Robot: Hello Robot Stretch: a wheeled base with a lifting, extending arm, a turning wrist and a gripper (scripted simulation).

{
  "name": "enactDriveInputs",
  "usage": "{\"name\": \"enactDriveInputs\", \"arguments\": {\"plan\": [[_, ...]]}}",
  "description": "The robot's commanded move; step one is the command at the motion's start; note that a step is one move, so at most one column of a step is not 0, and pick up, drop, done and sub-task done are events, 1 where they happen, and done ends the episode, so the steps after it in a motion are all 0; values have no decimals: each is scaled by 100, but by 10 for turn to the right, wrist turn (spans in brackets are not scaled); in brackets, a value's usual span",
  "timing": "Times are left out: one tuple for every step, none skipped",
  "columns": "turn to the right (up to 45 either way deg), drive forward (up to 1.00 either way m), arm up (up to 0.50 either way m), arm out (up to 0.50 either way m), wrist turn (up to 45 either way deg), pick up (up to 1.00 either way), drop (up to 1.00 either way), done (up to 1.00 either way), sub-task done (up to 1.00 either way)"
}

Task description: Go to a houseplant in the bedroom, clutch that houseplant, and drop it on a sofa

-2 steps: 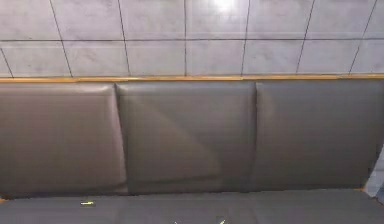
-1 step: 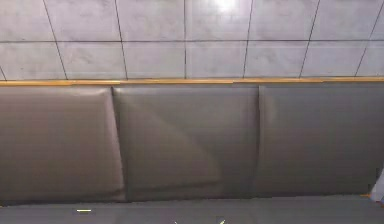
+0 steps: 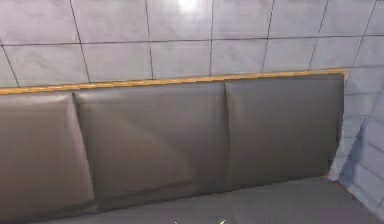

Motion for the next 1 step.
{"name": "enactDriveInputs", "arguments": {"plan": [[-60,0,0,0,0,0,0,0,0]]}}
